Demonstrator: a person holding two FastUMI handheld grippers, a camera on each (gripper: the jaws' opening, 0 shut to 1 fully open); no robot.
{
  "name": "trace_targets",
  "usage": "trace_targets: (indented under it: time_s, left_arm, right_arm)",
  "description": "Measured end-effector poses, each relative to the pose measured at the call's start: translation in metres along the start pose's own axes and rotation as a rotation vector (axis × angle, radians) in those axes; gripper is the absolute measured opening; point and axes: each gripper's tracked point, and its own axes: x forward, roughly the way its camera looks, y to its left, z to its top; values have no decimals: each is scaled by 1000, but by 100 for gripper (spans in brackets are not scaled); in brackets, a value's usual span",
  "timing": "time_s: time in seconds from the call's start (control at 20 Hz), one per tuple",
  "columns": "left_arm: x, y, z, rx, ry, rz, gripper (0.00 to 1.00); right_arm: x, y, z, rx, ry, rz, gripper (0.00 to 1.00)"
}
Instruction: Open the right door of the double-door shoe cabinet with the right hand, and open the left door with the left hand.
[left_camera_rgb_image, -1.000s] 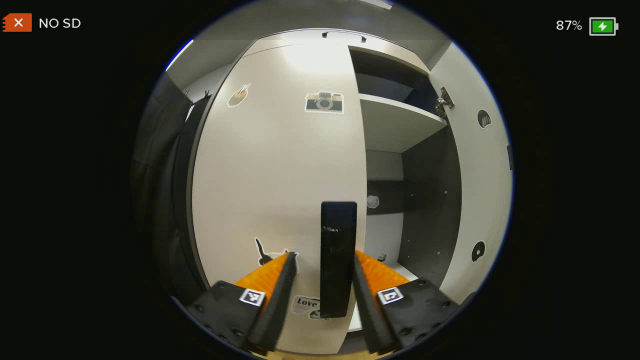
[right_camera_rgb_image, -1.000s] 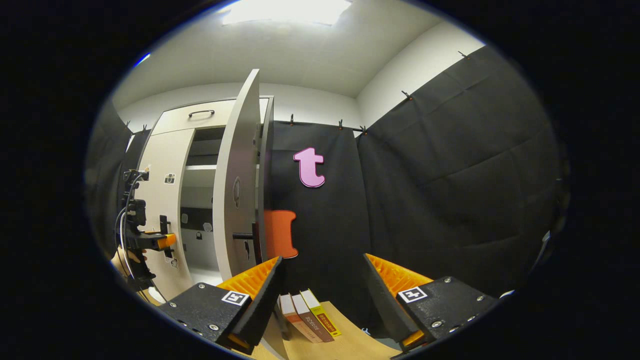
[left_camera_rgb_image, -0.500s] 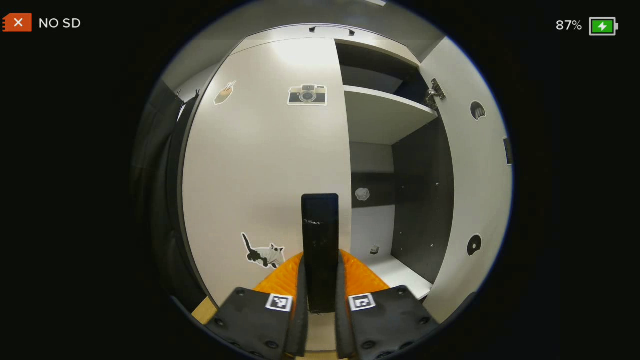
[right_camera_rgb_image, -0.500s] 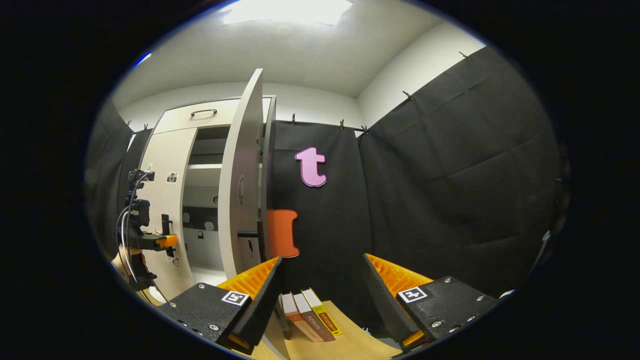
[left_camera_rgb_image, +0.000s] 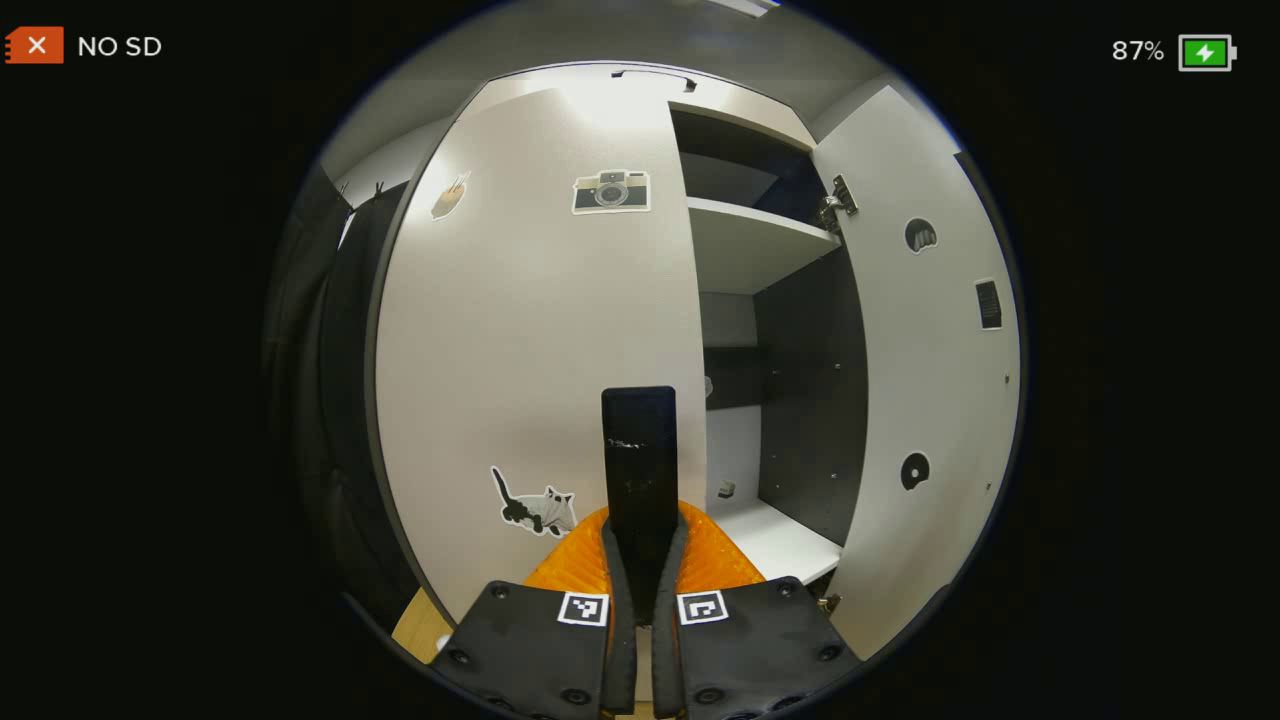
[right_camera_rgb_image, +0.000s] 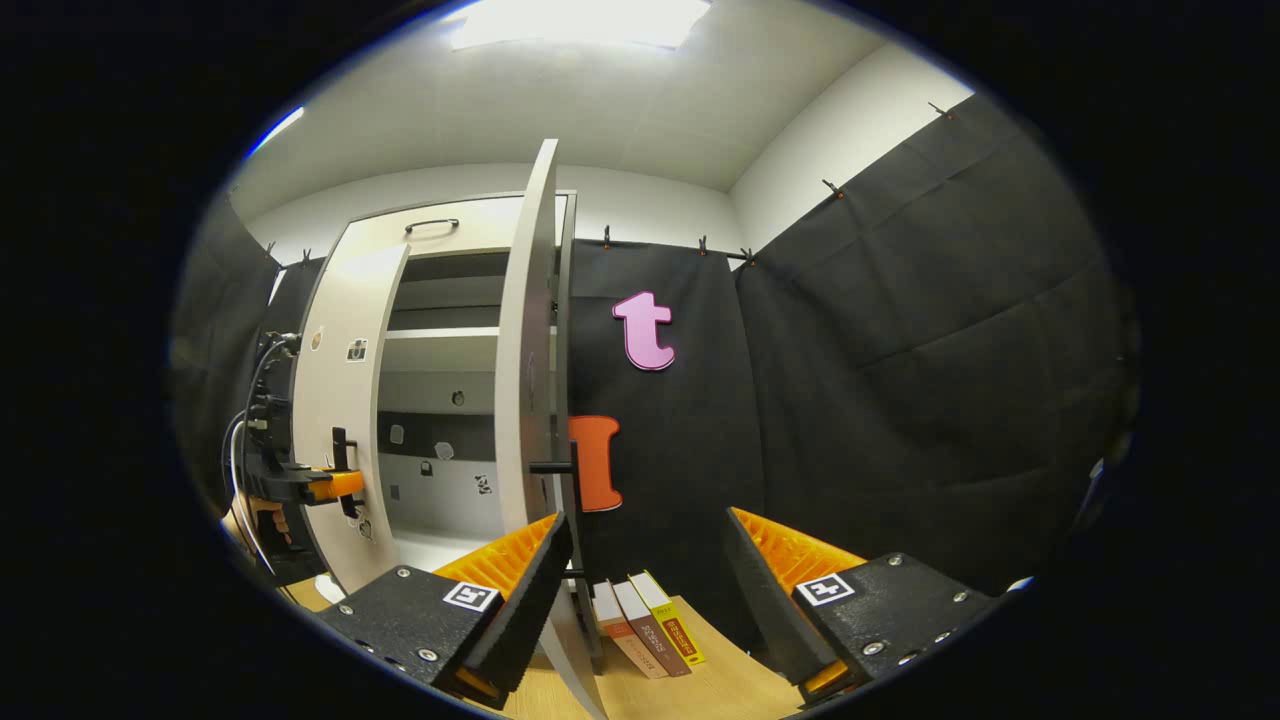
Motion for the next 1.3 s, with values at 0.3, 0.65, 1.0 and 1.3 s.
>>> trace_targets:
  time_s: [0.3,0.65,1.0,1.3]
  left_arm:
    - [-7,4,-1,-16,8,-33,9]
    - [-20,10,0,-18,7,-58,9]
    - [-37,18,1,-32,-9,-83,8]
    - [-43,31,4,-34,-31,-55,8]
  right_arm:
    - [-10,21,5,8,3,33,93]
    - [-22,44,15,-1,-10,67,93]
    - [-25,74,16,-12,-7,114,93]
    - [-30,97,5,-12,8,159,93]
